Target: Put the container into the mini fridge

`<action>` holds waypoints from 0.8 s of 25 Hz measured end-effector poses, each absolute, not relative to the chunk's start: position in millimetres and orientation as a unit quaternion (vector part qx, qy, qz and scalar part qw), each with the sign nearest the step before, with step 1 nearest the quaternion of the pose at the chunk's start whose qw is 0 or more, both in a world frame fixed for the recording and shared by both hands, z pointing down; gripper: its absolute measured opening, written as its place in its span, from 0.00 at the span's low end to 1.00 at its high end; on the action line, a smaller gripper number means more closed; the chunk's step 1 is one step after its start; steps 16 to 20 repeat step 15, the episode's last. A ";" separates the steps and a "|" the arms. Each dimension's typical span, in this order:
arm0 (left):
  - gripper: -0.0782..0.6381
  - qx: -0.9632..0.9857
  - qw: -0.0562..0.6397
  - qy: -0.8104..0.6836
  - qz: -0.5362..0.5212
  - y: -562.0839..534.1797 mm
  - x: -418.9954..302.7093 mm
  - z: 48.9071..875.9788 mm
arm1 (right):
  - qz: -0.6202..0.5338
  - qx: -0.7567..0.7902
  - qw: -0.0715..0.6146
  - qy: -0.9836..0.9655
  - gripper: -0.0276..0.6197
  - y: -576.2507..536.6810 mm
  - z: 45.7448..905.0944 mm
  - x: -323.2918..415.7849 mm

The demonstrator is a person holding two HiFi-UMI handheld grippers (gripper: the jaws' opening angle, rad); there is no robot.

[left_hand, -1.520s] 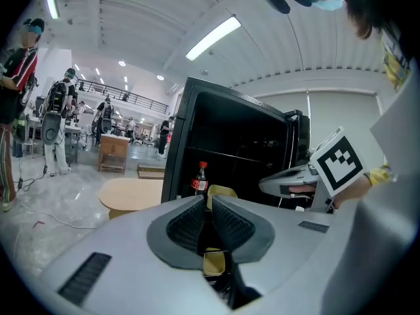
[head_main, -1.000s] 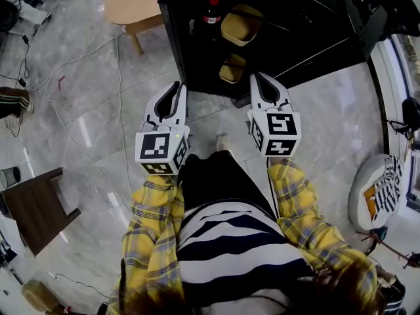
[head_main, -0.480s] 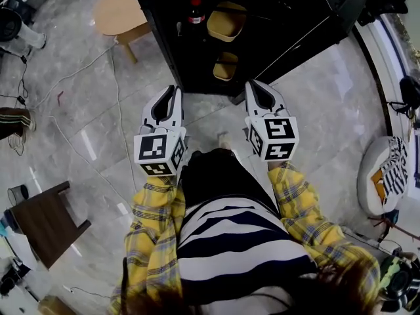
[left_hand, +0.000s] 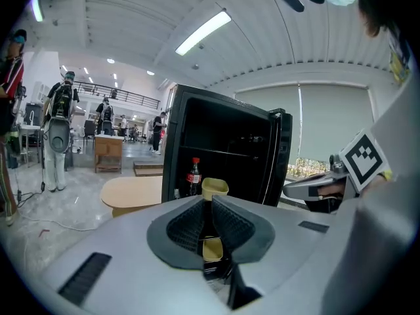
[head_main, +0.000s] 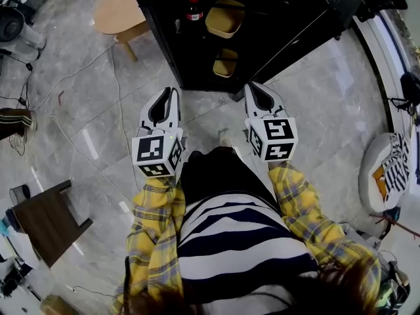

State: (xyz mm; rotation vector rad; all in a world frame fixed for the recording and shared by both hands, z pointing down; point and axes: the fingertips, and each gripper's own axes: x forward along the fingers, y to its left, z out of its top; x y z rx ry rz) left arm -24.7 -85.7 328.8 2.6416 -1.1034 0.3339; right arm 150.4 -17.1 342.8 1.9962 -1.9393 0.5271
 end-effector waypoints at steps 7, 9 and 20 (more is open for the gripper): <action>0.18 0.903 0.140 -0.390 0.113 -83.0 -31.1 334.4 | 0.183 0.689 0.164 -0.682 0.08 -14.2 345.3 152.4; 0.18 0.902 0.143 -0.391 0.114 -81.5 -31.4 336.2 | 0.183 0.688 0.166 -0.682 0.08 -13.6 346.4 153.9; 0.18 0.899 0.149 -0.395 0.115 -82.5 -36.7 341.5 | 0.184 0.683 0.172 -0.686 0.08 -14.8 352.9 151.4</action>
